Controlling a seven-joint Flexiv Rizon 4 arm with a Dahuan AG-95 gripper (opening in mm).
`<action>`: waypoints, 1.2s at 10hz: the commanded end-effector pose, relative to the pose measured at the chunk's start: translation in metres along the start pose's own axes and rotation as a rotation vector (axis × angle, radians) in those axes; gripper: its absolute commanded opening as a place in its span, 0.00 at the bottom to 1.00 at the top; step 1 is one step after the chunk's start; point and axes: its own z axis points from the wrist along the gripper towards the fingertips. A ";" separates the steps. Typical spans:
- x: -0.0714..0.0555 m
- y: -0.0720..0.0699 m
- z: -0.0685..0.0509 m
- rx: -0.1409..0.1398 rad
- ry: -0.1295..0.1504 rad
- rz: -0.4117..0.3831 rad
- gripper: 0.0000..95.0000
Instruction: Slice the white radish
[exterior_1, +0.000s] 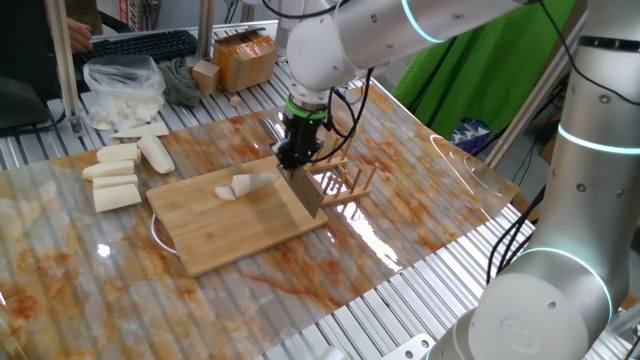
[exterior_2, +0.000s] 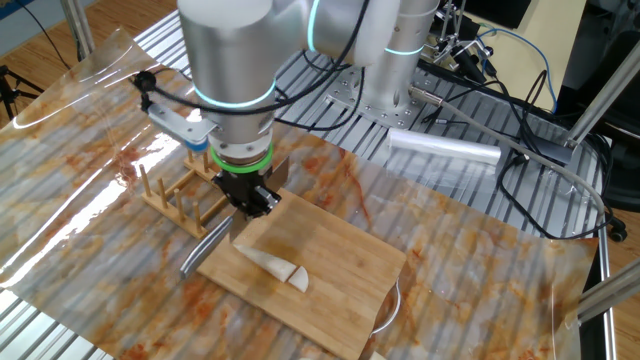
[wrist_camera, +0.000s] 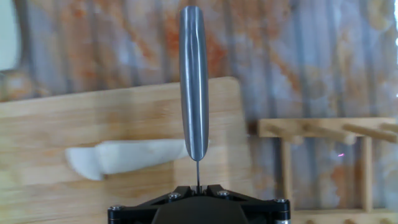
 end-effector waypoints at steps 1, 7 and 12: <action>0.004 0.013 -0.010 -0.001 -0.004 0.019 0.00; -0.008 0.058 -0.013 -0.032 -0.021 0.064 0.00; -0.018 0.073 -0.004 -0.042 -0.034 0.086 0.00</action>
